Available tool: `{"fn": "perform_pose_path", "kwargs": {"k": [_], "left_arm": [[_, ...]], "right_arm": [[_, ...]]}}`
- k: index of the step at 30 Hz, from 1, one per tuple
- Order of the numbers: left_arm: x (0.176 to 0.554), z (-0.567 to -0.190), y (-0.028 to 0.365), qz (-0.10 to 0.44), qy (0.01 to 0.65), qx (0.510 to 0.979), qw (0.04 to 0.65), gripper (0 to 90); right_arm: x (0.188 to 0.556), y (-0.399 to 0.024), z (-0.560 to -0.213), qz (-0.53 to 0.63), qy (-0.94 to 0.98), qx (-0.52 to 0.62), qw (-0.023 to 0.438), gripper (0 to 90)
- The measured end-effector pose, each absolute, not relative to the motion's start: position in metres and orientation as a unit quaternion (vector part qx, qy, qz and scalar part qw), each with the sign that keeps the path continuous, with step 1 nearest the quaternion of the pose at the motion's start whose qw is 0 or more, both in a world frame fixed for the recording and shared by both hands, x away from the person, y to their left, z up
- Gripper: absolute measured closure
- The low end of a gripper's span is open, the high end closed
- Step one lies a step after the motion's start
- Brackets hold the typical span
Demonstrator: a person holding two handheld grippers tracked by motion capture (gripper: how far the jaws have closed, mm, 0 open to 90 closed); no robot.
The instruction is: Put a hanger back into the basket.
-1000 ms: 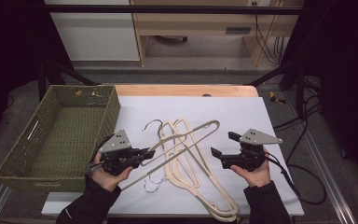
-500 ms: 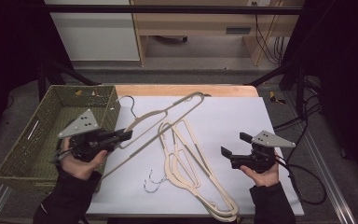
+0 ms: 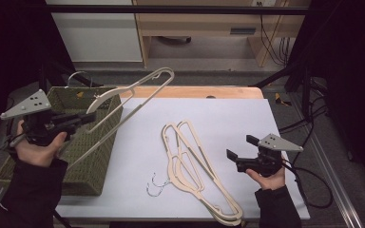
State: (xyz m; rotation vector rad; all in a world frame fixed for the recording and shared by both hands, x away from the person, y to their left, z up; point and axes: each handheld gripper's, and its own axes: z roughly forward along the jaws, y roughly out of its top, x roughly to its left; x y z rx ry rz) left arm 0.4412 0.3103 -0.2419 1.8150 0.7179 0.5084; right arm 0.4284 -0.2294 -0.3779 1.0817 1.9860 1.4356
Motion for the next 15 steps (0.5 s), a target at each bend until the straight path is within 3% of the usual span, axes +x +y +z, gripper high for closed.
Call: {"fn": "perform_pose_path", "kwargs": {"k": [15], "left_arm": [[0.473, -0.245, 0.367, 0.25, 0.34, 0.757, 0.499, 86.1]], "right_arm": [[0.429, -0.229, -0.38, 0.517, 0.726, 0.391, 0.23, 8.6]]}}
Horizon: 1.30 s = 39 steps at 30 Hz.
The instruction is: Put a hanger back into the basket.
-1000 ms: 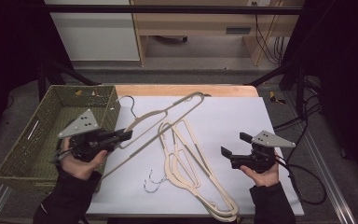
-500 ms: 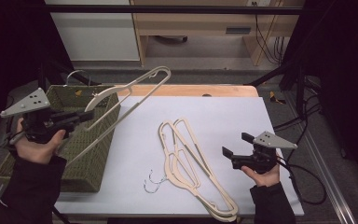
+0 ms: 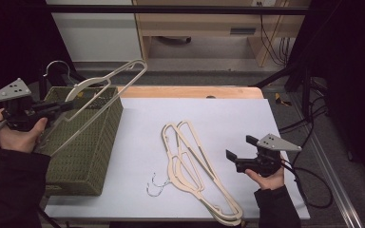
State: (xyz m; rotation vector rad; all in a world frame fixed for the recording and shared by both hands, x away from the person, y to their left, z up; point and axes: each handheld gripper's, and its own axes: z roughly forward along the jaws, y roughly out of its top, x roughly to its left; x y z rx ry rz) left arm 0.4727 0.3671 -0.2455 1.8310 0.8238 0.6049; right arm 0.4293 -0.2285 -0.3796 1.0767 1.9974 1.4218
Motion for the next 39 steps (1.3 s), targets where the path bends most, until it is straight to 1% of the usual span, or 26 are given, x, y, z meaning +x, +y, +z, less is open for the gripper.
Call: {"fn": "perform_pose_path", "kwargs": {"k": [1, 2, 5, 8, 10, 16, 24, 39], "left_arm": [[0.473, -0.245, 0.367, 0.25, 0.34, 0.757, 0.499, 86.1], [0.477, -0.249, 0.377, 0.256, 0.347, 0.754, 0.495, 86.1], [0.482, -0.255, 0.392, 0.254, 0.364, 0.749, 0.492, 86.1], [0.485, -0.259, 0.401, 0.257, 0.373, 0.744, 0.491, 86.1], [0.49, -0.269, 0.415, 0.259, 0.385, 0.742, 0.484, 86.1], [0.496, -0.291, 0.437, 0.25, 0.409, 0.741, 0.47, 86.1], [0.497, -0.311, 0.45, 0.252, 0.432, 0.742, 0.447, 86.1], [0.484, -0.341, 0.458, 0.215, 0.436, 0.75, 0.447, 86.1]], "right_arm": [[0.429, -0.228, -0.38, 0.517, 0.726, 0.391, 0.23, 8.6], [0.43, -0.228, -0.38, 0.516, 0.726, 0.392, 0.23, 8.5], [0.43, -0.228, -0.38, 0.516, 0.726, 0.393, 0.229, 8.6], [0.43, -0.227, -0.38, 0.515, 0.726, 0.394, 0.229, 8.5], [0.43, -0.226, -0.381, 0.514, 0.727, 0.394, 0.228, 8.6], [0.431, -0.226, -0.382, 0.51, 0.73, 0.394, 0.227, 8.4], [0.432, -0.224, -0.384, 0.508, 0.731, 0.396, 0.225, 8.4], [0.433, -0.227, -0.385, 0.509, 0.728, 0.402, 0.223, 8.5]]}}
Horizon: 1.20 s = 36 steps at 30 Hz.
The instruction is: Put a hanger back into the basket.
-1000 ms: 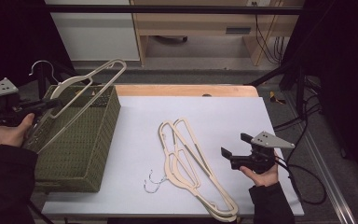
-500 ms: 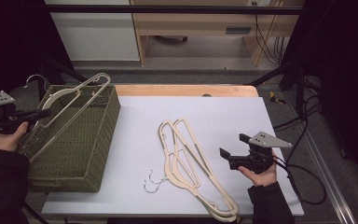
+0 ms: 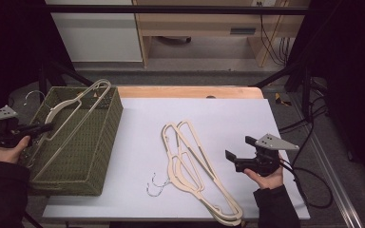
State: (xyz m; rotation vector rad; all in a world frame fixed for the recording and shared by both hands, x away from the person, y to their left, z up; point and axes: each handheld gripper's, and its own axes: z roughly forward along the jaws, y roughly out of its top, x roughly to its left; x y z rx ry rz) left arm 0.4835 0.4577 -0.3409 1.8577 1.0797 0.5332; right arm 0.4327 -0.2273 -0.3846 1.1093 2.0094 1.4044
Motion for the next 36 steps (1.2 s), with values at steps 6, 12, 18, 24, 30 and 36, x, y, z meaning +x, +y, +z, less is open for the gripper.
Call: {"fn": "perform_pose_path", "kwargs": {"k": [6, 12, 18, 24, 30, 36], "left_arm": [[0.479, -0.345, 0.455, 0.211, 0.43, 0.758, 0.443, 86.1], [0.487, -0.355, 0.441, 0.212, 0.434, 0.769, 0.418, 86.1], [0.493, -0.366, 0.432, 0.214, 0.446, 0.775, 0.393, 85.9], [0.499, -0.375, 0.43, 0.2, 0.467, 0.772, 0.382, 85.0], [0.501, -0.379, 0.437, 0.202, 0.487, 0.762, 0.375, 84.4], [0.502, -0.379, 0.434, 0.207, 0.49, 0.763, 0.368, 83.9]], "right_arm": [[0.433, -0.227, -0.385, 0.508, 0.73, 0.4, 0.222, 8.5], [0.433, -0.225, -0.386, 0.509, 0.729, 0.401, 0.222, 8.5], [0.433, -0.225, -0.386, 0.509, 0.729, 0.4, 0.222, 8.5], [0.433, -0.225, -0.386, 0.508, 0.73, 0.4, 0.221, 8.5], [0.433, -0.224, -0.387, 0.506, 0.732, 0.399, 0.22, 8.4], [0.433, -0.225, -0.386, 0.507, 0.733, 0.397, 0.219, 8.5]]}}
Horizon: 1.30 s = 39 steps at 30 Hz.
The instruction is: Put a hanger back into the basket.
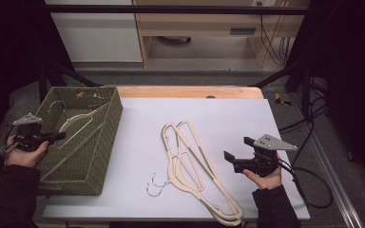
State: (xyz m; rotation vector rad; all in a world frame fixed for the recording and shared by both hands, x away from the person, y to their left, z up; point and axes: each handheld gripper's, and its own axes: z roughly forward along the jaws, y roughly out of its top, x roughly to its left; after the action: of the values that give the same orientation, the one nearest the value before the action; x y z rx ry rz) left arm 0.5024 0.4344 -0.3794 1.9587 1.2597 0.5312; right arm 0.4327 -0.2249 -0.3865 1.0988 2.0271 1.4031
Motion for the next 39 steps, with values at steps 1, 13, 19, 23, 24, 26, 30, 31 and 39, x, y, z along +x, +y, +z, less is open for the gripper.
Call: {"fn": "perform_pose_path", "kwargs": {"k": [1, 13, 19, 23, 24, 26, 30, 31, 39], "left_arm": [[0.502, -0.38, 0.435, 0.203, 0.495, 0.76, 0.369, 83.6], [0.492, -0.381, 0.403, 0.171, 0.444, 0.813, 0.334, 78.6], [0.488, -0.384, 0.394, 0.171, 0.437, 0.826, 0.313, 77.4], [0.487, -0.385, 0.389, 0.175, 0.428, 0.833, 0.303, 74.7], [0.487, -0.384, 0.388, 0.175, 0.421, 0.839, 0.296, 74.4], [0.487, -0.384, 0.386, 0.172, 0.423, 0.84, 0.292, 71.4], [0.486, -0.384, 0.384, 0.173, 0.421, 0.842, 0.288, 68.4], [0.486, -0.384, 0.384, 0.174, 0.419, 0.843, 0.289, 67.2], [0.48, -0.377, 0.383, 0.187, 0.421, 0.834, 0.304, 52.5]], "right_arm": [[0.433, -0.225, -0.387, 0.507, 0.733, 0.397, 0.22, 8.5], [0.433, -0.224, -0.387, 0.507, 0.733, 0.397, 0.22, 8.5], [0.432, -0.224, -0.386, 0.51, 0.731, 0.398, 0.218, 8.6], [0.431, -0.223, -0.386, 0.511, 0.732, 0.395, 0.219, 8.6], [0.431, -0.223, -0.386, 0.51, 0.733, 0.394, 0.219, 8.6], [0.431, -0.222, -0.386, 0.51, 0.733, 0.394, 0.219, 8.6], [0.431, -0.221, -0.386, 0.509, 0.734, 0.392, 0.218, 8.6], [0.43, -0.221, -0.386, 0.509, 0.735, 0.392, 0.218, 8.6], [0.429, -0.218, -0.384, 0.512, 0.734, 0.388, 0.219, 8.6]]}}
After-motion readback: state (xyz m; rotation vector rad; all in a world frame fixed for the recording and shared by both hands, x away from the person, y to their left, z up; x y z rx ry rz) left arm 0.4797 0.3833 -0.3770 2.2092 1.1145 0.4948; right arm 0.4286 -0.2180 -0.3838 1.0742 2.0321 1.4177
